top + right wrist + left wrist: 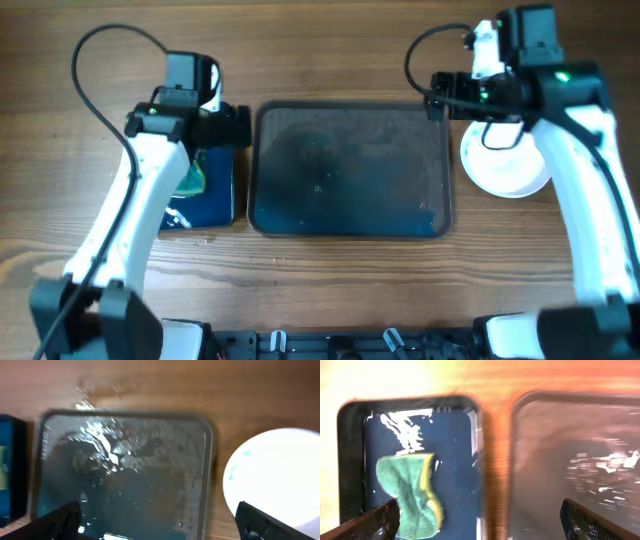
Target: Clean dirty plates on tray and stack at the side
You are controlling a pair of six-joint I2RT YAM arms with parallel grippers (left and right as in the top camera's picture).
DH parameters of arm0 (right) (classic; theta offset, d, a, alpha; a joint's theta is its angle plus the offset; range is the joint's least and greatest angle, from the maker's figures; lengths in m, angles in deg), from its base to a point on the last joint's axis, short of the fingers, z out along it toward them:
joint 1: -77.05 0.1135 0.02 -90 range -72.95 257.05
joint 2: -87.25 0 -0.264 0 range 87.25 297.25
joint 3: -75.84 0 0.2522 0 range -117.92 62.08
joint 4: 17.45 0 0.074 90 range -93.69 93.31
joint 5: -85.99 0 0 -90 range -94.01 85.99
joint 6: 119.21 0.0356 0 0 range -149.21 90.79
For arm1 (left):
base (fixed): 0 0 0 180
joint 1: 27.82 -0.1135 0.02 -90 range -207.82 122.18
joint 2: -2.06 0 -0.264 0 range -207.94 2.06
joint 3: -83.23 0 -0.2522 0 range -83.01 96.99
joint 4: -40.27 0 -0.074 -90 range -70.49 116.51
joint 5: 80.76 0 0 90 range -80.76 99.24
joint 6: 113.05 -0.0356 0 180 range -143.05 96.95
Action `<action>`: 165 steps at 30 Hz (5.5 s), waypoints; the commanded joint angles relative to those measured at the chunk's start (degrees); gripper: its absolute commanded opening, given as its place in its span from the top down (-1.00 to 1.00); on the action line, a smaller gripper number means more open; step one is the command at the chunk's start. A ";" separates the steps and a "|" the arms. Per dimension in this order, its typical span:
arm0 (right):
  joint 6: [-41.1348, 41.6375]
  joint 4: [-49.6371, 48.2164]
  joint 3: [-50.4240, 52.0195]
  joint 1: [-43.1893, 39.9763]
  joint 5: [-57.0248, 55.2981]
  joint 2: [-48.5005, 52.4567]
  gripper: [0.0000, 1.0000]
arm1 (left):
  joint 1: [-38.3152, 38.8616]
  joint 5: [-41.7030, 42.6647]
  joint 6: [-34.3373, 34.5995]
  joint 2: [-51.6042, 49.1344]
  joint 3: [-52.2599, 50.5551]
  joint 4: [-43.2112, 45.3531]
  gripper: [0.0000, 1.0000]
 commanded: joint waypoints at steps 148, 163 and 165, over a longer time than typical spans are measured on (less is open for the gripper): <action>9.55 -63.63 91.73 0.66 -1.27 -87.73 -0.99 | -9.53 9.31 -1.97 88.67 -72.83 42.05 -1.00; 9.55 -63.63 91.73 0.66 -1.27 -87.73 -0.99 | -9.53 9.31 -1.97 88.67 -72.83 42.03 -1.00; 9.55 -63.63 91.73 0.66 -1.27 -87.73 -0.99 | -9.53 9.31 -1.97 88.67 -72.83 42.05 -1.00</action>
